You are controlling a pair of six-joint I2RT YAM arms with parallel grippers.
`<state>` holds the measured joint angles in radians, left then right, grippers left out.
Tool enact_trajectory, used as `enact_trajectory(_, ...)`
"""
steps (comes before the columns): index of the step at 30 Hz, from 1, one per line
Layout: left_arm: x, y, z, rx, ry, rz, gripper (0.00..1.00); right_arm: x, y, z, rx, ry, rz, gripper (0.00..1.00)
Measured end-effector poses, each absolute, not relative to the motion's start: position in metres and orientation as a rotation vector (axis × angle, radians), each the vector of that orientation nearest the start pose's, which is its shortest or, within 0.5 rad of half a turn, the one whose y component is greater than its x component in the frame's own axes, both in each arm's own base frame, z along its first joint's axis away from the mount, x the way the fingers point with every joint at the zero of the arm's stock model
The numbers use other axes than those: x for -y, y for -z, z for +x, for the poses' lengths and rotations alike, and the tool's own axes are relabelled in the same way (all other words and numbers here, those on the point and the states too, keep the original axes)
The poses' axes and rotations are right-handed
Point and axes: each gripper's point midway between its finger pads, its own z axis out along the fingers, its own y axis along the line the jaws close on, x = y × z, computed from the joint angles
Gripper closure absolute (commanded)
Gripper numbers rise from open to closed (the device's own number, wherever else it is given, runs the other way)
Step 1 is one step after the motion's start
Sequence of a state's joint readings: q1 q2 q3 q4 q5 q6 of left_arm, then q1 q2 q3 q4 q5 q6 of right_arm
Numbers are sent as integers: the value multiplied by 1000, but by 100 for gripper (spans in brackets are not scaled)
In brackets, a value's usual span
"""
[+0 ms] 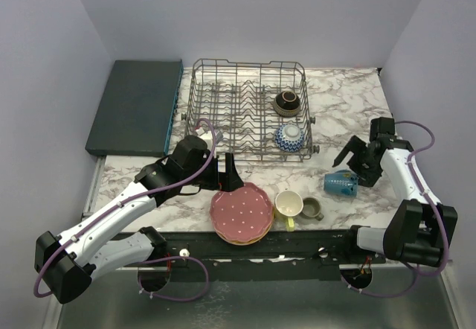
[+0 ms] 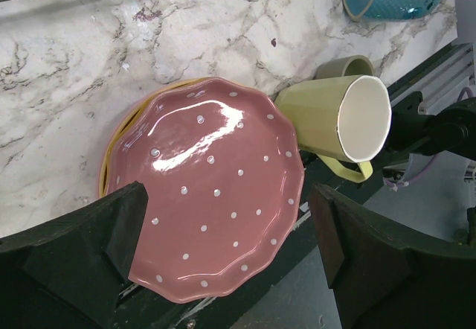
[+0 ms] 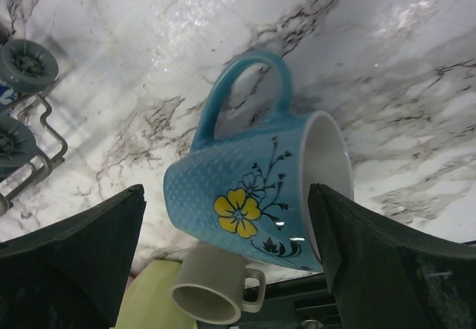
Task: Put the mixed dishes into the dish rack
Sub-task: Pick up the cup at the center of the board.
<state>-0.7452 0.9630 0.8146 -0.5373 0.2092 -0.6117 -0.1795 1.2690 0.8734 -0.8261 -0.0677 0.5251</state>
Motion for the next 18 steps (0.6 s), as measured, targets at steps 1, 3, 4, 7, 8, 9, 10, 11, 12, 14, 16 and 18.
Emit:
enact_trajectory(1, 237, -175, 169, -2406, 918, 282, 1, 8, -80, 242, -2642, -199, 955, 5)
enact_trajectory(3, 237, -175, 169, -2406, 918, 282, 1, 2, -78, 240, -2650, -248, 953, 6)
enact_trajectory(4, 237, -175, 169, -2406, 918, 282, 1, -1, -78, 240, -2648, -271, 952, 7)
enact_trajectory(7, 238, -175, 169, -2406, 920, 284, 1, -8, -82, 239, -2636, -330, 936, 9)
enact_trajectory(8, 238, -175, 169, -2406, 920, 284, 1, -10, -85, 239, -2626, -349, 927, 10)
enact_trajectory(9, 238, -175, 169, -2406, 920, 284, 1, -11, -87, 239, -2619, -359, 921, 11)
enact_trajectory(10, 238, -175, 169, -2406, 920, 284, 1, -12, -89, 239, -2609, -371, 914, 12)
enact_trajectory(11, 238, -175, 169, -2406, 920, 284, 1, -14, -92, 239, -2596, -389, 904, 14)
enact_trajectory(12, 238, -175, 169, -2406, 920, 284, 1, -15, -93, 240, -2595, -391, 903, 16)
enact_trajectory(14, 238, -175, 169, -2406, 920, 284, 1, -17, -94, 240, -2584, -415, 892, 19)
enact_trajectory(16, 238, -175, 169, -2406, 920, 284, 1, -21, -94, 239, -2576, -448, 891, 24)
enact_trajectory(18, 238, -174, 168, -2407, 920, 284, 1, -26, -91, 238, -2575, -484, 897, 27)
